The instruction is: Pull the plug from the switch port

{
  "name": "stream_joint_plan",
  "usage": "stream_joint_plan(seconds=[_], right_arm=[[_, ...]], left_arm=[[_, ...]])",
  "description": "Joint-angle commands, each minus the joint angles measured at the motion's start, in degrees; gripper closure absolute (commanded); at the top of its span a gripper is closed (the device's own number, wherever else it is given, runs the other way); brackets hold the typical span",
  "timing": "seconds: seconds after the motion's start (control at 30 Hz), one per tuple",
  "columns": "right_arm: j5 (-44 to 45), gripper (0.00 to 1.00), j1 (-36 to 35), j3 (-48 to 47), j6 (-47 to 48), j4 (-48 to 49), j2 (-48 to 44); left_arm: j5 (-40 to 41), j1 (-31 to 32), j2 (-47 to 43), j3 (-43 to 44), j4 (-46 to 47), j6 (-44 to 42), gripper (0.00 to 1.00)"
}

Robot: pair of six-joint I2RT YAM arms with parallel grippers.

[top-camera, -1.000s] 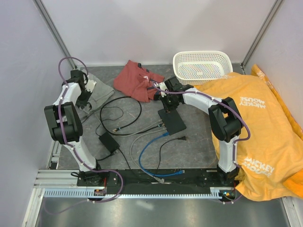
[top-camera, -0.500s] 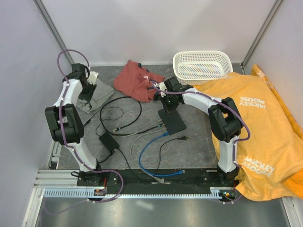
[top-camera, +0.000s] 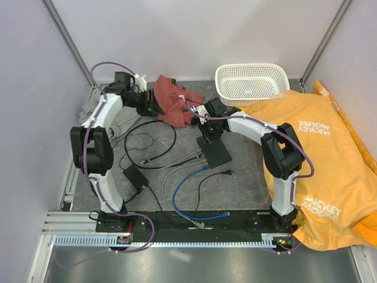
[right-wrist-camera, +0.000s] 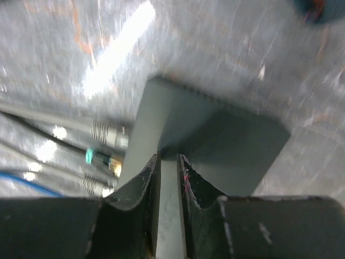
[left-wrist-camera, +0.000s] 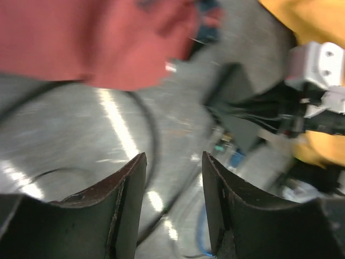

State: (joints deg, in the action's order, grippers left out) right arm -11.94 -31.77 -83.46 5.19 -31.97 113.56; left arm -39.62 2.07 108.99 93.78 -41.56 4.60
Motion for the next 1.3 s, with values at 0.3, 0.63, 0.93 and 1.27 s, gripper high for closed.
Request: stream_joint_plan(seconds=[0.3, 0.63, 0.93, 1.27], right_arm=[[3.59, 0.87, -0.31, 9.36, 6.23, -6.88, -11.25], [3.24, 1.00, -0.22, 12.09, 6.15, -4.86, -9.06], [3.33, 1.00, -0.31, 10.34, 5.71, -5.39, -8.00], [3.86, 1.00, -0.31, 11.74, 5.88, -4.77, -8.79]], left_arm=[[-12.69, 13.57, 10.97, -9.23, 17.74, 15.08, 0.46], [-12.41, 17.44, 12.74, -16.52, 28.02, 17.64, 0.49], [-13.56, 22.19, 15.90, -14.85, 28.29, 13.94, 0.54], [-14.00, 22.81, 18.10, -13.27, 27.32, 13.59, 0.57]])
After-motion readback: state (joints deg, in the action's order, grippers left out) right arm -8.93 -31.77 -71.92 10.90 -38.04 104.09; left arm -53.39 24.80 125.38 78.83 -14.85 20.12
